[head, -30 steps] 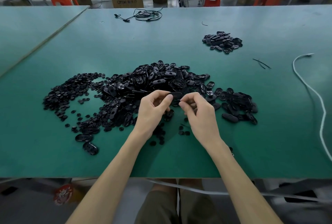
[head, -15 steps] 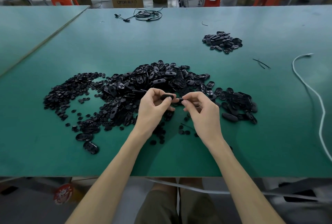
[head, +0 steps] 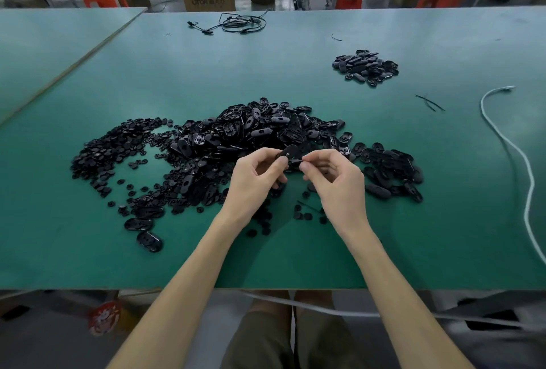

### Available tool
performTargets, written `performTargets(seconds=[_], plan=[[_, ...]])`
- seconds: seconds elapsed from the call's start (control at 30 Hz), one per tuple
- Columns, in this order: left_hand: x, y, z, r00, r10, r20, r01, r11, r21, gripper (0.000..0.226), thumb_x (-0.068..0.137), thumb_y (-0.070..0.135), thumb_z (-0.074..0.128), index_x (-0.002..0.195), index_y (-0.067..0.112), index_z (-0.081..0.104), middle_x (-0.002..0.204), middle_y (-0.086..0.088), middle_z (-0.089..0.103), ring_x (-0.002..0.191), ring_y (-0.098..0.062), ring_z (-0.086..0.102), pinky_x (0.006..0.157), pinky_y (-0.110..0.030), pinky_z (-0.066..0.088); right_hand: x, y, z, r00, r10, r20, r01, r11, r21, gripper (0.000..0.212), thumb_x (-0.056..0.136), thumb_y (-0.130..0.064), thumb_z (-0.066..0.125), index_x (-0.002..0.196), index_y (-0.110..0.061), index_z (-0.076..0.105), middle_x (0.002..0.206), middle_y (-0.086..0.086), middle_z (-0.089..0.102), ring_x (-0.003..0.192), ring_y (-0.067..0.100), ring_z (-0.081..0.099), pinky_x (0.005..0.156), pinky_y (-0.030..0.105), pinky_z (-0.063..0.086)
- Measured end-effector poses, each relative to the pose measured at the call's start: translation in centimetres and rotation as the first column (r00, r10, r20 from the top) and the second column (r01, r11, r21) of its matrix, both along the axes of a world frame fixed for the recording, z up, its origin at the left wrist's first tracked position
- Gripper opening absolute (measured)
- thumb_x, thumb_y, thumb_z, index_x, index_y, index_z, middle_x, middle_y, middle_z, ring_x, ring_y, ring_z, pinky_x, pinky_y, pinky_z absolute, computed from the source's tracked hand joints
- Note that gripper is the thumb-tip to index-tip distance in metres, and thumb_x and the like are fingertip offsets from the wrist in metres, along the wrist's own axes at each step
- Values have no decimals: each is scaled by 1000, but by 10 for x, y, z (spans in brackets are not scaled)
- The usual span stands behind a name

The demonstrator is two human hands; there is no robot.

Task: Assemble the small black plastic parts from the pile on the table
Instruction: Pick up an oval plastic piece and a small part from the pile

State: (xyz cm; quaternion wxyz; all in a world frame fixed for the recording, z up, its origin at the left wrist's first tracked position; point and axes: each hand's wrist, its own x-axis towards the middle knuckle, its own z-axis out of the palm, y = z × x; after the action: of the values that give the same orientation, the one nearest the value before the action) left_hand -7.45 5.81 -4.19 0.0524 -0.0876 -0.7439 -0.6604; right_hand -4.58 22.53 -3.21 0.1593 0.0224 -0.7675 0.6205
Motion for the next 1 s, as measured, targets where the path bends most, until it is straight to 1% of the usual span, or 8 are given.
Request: performTargets(seconds=[0.13,0.2,0.37,0.47,0.6,0.73,0.9,1.0], plan=[[-1,0,0,1000,-22,0,22,999,-26,19,104,12,61,117,13,76,86,1,75,71,-11,67,65,-22,52,0,0,-1,1000,-1,1,1,1000,-17,14,93,-11,76,97,-24,74,88,-6,77,82,15,75,84,43,62],[-1,0,0,999,-37,-4,37,998,-47,22,105,11,60,119,12,76,88,1,76,72,-10,67,66,-21,52,0,0,-1,1000,-13,4,13,1000,-24,14,93,-11,77,97,-23,73,87,-6,77,81,15,75,84,44,62],[0,-1,0,997,-71,-14,70,993,-94,20,102,12,65,119,11,75,95,-8,77,74,-12,67,68,-23,52,0,0,0,999,-42,8,42,999,-17,11,92,-10,77,95,-20,73,85,-6,76,77,13,73,82,45,61],[0,-1,-1,998,-63,-5,62,995,-81,18,100,15,68,116,9,76,90,-12,76,74,-13,68,69,-26,53,1,-1,2,999,-40,17,40,999,-6,12,92,-11,78,93,-22,74,85,-12,75,79,9,70,81,44,61],[0,-1,-1,998,-70,-2,70,994,-78,18,98,17,71,113,9,77,78,-4,73,72,-13,67,69,-25,52,2,0,3,999,-40,21,40,999,8,11,92,-12,78,93,-22,75,85,-14,74,81,8,69,80,41,61],[1,-1,0,995,-95,-3,95,992,-78,15,97,16,72,110,11,78,75,2,74,71,-11,68,68,-23,53,2,1,1,999,-44,11,43,999,33,9,92,-14,79,93,-22,75,87,-10,74,83,10,70,79,35,60],[1,-2,2,994,-113,2,113,991,-77,13,97,15,72,108,13,78,75,3,74,71,-11,68,67,-24,53,0,-1,-1,999,-51,-18,53,993,106,9,92,-14,78,92,-22,75,88,-11,74,84,6,69,76,22,54],[1,-2,2,993,-121,-3,120,989,-81,10,97,16,73,105,18,78,77,1,75,71,-12,68,68,-24,53,0,-1,-1,998,-58,-17,59,993,106,8,91,-14,79,90,-21,76,88,-10,74,83,7,69,75,23,54]])
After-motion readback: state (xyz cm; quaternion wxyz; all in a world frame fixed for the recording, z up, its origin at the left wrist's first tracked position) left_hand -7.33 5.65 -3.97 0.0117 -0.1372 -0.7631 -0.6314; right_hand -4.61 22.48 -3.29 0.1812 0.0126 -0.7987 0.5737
